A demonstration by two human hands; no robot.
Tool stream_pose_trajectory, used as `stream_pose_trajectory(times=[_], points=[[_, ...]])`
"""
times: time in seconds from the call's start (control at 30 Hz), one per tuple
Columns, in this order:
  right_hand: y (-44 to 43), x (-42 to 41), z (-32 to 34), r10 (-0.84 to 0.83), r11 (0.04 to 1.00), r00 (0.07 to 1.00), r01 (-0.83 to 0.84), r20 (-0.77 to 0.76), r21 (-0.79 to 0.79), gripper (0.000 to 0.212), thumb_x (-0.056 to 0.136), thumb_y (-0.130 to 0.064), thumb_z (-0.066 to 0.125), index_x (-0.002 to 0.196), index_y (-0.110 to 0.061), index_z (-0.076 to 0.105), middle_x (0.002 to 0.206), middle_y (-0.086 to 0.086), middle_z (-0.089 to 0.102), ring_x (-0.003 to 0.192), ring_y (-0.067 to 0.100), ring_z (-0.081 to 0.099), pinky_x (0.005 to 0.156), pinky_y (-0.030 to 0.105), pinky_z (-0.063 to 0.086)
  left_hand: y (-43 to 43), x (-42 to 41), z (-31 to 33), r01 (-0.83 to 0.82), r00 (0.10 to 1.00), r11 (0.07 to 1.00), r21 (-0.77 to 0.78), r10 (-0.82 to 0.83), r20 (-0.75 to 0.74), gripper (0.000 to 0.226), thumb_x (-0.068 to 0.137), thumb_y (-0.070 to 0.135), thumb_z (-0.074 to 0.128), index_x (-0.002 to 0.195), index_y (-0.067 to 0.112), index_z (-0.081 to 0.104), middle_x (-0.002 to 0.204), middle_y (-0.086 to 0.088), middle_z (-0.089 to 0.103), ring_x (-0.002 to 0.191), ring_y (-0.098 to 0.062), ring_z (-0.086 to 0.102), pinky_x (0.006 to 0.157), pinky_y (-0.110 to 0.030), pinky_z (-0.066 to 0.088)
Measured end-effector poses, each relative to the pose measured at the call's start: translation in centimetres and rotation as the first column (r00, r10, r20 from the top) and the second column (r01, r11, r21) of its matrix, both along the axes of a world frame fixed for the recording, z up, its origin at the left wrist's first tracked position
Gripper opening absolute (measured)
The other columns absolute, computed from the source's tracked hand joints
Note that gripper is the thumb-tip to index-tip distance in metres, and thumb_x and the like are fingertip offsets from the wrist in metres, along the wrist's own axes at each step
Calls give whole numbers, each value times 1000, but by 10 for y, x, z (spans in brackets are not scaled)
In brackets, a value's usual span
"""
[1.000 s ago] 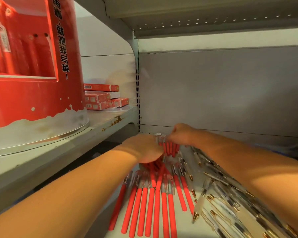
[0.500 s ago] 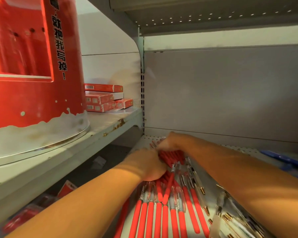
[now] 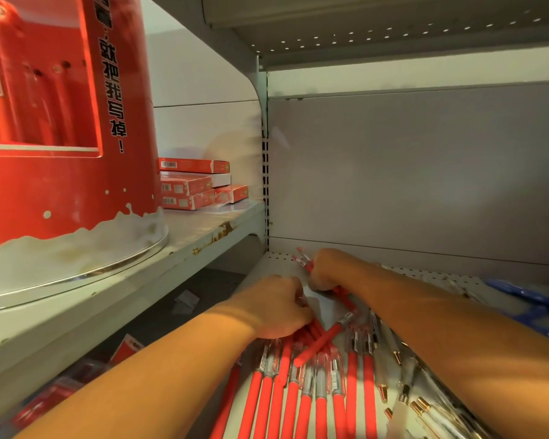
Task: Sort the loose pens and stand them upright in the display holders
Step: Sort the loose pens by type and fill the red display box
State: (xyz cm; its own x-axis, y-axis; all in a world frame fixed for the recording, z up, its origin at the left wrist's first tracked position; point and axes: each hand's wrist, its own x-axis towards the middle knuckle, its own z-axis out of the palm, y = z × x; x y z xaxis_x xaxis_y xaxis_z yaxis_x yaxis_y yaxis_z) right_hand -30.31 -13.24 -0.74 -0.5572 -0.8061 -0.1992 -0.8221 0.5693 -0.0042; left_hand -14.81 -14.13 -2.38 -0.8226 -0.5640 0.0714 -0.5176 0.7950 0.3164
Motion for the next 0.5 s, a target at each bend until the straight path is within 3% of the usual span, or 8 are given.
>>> stream_pose_trajectory(times=[0.07, 0.13, 0.23, 0.33, 0.4, 0.5], points=[[2, -1, -2, -11, 999, 1000, 12, 19, -51, 49, 95, -13, 54, 142, -4, 44, 138, 17, 52, 118, 31, 58, 95, 36, 49, 1, 1, 2, 28, 999, 1000, 8, -28, -16, 33, 93, 46, 54, 110, 18, 62, 104, -3, 64, 92, -19, 62, 83, -37, 53], [4, -4, -1, -5, 994, 999, 10, 52, -110, 38, 93, -11, 56, 131, -3, 53, 121, 17, 59, 109, 30, 62, 87, 34, 51, 2, 4, 4, 55, 998, 998, 16, -54, -32, 41, 94, 48, 55, 121, 19, 60, 112, 0, 62, 96, -16, 59, 81, -29, 50], [11, -11, 11, 34, 942, 975, 43, 221, -332, 17, 94, -12, 57, 109, -4, 54, 91, 14, 58, 77, 27, 62, 65, 33, 54, 4, 10, 7, 87, 996, 995, 57, -86, -21, 49, 92, 54, 54, 130, 23, 56, 121, 3, 59, 100, -12, 55, 81, -23, 42], [30, -10, 28, 76, 864, 924, 126, 374, -488, 10, 95, -14, 57, 95, -11, 47, 75, 11, 56, 52, 16, 56, 39, 23, 43, 9, 18, 14, 79, 997, 994, 73, -79, 0, 59, 88, 63, 53, 136, 29, 49, 128, 5, 53, 107, -13, 54, 85, -25, 41], [48, 1, 35, 120, 840, 882, 155, 456, -520, 9, 95, -14, 55, 92, -12, 47, 68, 9, 57, 40, 11, 55, 35, 17, 37, 15, 22, 20, 44, 999, 996, 81, -41, -33, 59, 90, 60, 54, 140, 31, 43, 128, 6, 51, 103, -12, 54, 82, -23, 43], [82, 22, 35, 156, 889, 804, 139, 574, -436, 12, 96, -12, 52, 89, -3, 55, 55, 7, 58, 46, 16, 55, 38, 20, 35, 24, 24, 28, -45, 995, 989, 138, 56, -82, 58, 94, 40, 53, 147, 33, 32, 133, 4, 50, 91, -15, 66, 86, -38, 57]])
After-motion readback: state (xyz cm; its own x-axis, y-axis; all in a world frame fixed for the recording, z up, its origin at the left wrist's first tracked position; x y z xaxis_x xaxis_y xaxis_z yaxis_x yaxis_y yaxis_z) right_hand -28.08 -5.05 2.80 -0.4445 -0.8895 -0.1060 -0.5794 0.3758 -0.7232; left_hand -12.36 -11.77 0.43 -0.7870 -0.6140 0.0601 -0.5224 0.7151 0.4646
